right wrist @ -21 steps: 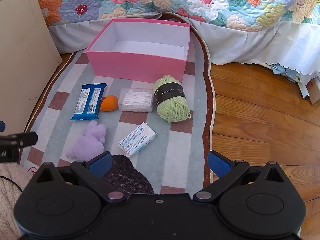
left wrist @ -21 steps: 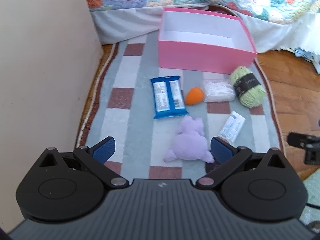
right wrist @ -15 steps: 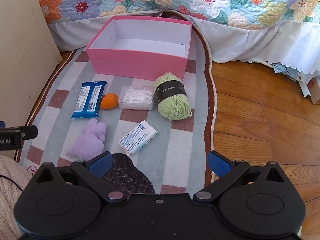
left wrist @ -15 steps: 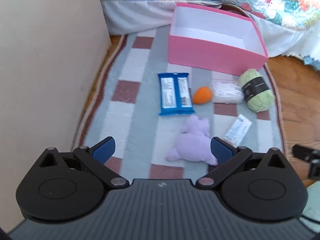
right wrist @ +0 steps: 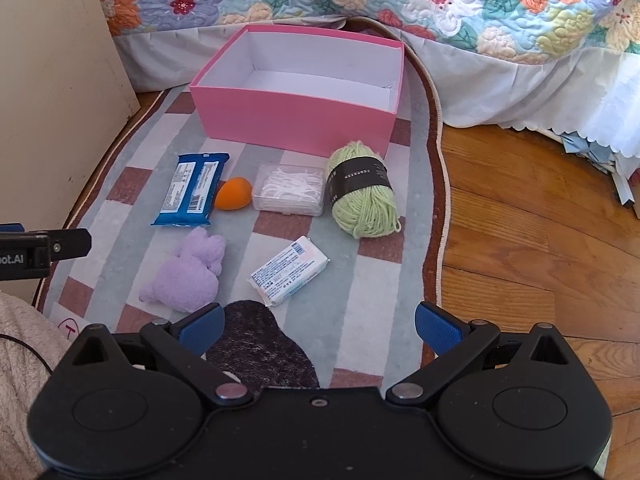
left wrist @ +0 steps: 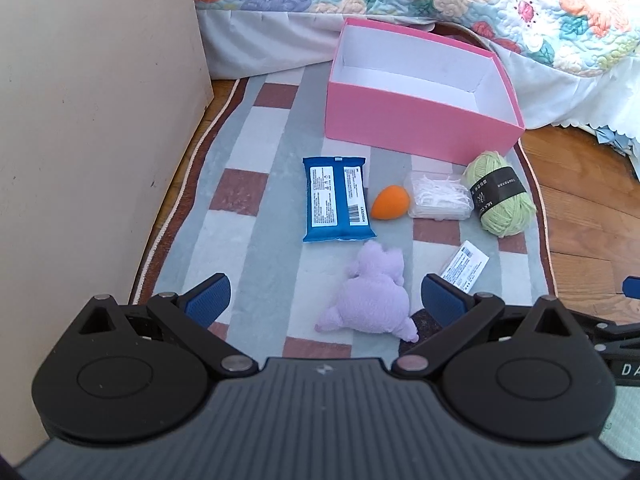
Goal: Organize objects
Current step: 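Move the left gripper toward the lilac plush toy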
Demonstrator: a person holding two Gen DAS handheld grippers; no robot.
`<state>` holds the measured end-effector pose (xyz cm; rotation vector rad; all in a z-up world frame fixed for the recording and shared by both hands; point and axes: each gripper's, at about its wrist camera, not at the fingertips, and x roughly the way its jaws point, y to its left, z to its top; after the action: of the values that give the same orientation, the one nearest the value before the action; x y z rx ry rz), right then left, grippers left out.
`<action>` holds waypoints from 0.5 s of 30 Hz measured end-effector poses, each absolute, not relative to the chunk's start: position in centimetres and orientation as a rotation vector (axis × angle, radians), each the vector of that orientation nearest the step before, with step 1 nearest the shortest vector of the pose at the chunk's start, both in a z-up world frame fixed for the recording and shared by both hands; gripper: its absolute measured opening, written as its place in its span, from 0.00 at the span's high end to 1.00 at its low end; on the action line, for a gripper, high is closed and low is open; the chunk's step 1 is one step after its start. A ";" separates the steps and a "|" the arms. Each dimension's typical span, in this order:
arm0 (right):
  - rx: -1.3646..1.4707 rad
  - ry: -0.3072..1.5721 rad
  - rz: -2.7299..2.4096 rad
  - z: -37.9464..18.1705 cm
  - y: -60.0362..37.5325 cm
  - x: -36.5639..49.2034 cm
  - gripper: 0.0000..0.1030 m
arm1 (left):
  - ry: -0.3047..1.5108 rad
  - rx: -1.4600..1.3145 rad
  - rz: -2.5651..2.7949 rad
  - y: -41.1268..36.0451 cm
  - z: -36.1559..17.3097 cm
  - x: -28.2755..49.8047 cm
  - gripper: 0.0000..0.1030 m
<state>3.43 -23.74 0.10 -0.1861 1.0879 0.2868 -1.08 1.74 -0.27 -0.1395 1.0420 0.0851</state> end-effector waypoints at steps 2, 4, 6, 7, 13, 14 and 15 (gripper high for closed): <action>-0.185 1.090 0.290 -0.1 -23.7 3.4 0.00 | 1.051 -0.150 0.081 1.7 -0.4 -1.0 0.00; -0.185 1.096 0.289 -0.3 -23.6 3.4 0.00 | 1.057 -0.152 0.075 1.6 -0.5 -1.1 0.00; -0.188 1.103 0.293 -0.5 -23.6 3.5 0.00 | 1.057 -0.149 0.072 1.6 -0.6 -1.1 0.00; -0.188 1.103 0.292 -0.5 -23.5 3.5 0.00 | 1.058 -0.149 0.070 1.6 -0.6 -1.2 0.00; -0.219 1.073 0.322 -0.5 -23.2 3.2 0.00 | 1.061 -0.131 0.060 1.3 -0.7 -1.2 0.00; -0.223 1.067 0.328 -0.5 -23.1 3.2 0.00 | 1.063 -0.129 0.059 1.2 -0.8 -1.2 0.00; -0.224 1.062 0.335 -0.6 -23.0 3.1 0.00 | 1.067 -0.126 0.059 1.1 -0.9 -1.1 0.00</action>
<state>3.10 -22.97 -0.56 -0.2244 1.0617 0.3345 -1.14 1.14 -0.85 -0.1256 1.0667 0.0586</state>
